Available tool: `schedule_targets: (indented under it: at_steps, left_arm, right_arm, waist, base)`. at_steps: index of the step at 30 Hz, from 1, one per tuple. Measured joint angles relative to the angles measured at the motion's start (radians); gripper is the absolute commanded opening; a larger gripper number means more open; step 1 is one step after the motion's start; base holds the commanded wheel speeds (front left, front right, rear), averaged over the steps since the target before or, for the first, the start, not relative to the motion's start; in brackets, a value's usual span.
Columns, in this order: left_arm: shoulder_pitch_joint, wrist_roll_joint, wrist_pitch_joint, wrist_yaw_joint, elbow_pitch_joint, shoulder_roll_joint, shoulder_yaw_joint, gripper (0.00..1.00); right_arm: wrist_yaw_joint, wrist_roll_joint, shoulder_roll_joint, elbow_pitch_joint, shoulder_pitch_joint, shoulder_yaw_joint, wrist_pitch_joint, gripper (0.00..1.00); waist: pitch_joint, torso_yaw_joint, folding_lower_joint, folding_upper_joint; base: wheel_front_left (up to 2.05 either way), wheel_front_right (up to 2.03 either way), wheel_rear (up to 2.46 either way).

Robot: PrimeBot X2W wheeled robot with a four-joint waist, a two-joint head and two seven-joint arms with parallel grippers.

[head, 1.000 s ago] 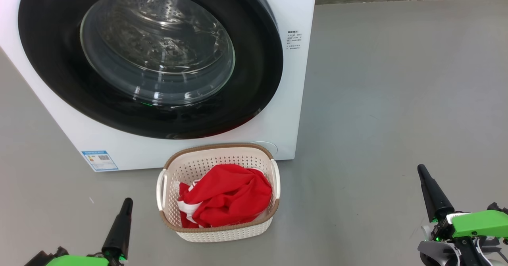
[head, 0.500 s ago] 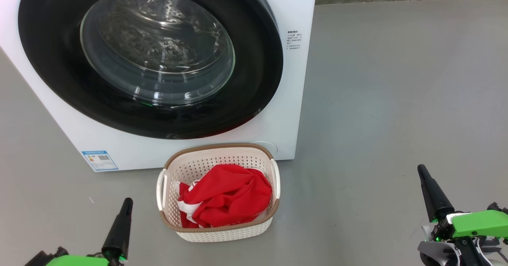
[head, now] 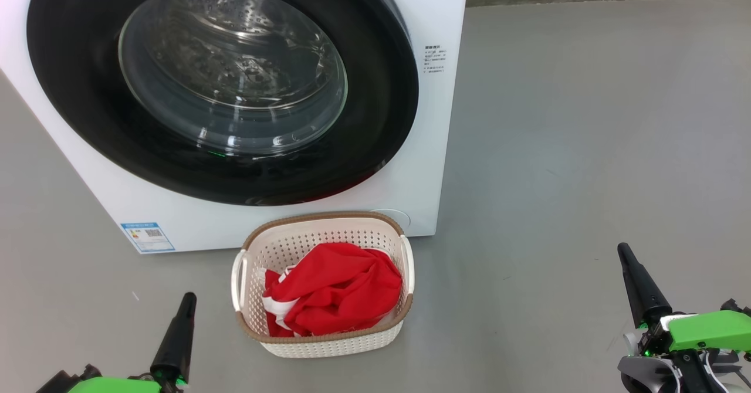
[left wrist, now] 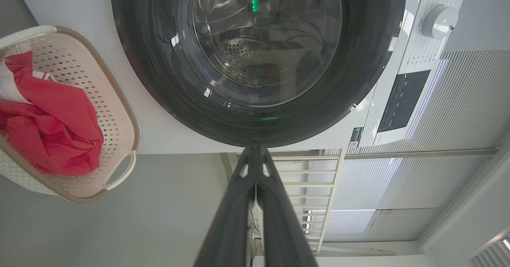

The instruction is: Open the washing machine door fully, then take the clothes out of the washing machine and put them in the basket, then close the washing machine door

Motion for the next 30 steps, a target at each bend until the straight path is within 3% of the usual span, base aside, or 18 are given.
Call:
schedule_targets:
  at_steps: [30]
  left_arm:
    - [0.0,0.0,0.0,0.0,0.0,0.0,0.0,0.0]
  right_arm:
    - [0.0,0.0,0.0,0.0,0.0,-0.001,0.001,0.0]
  waist:
    - [0.0,0.0,0.0,0.0]
  base:
    - [0.0,0.0,0.0]
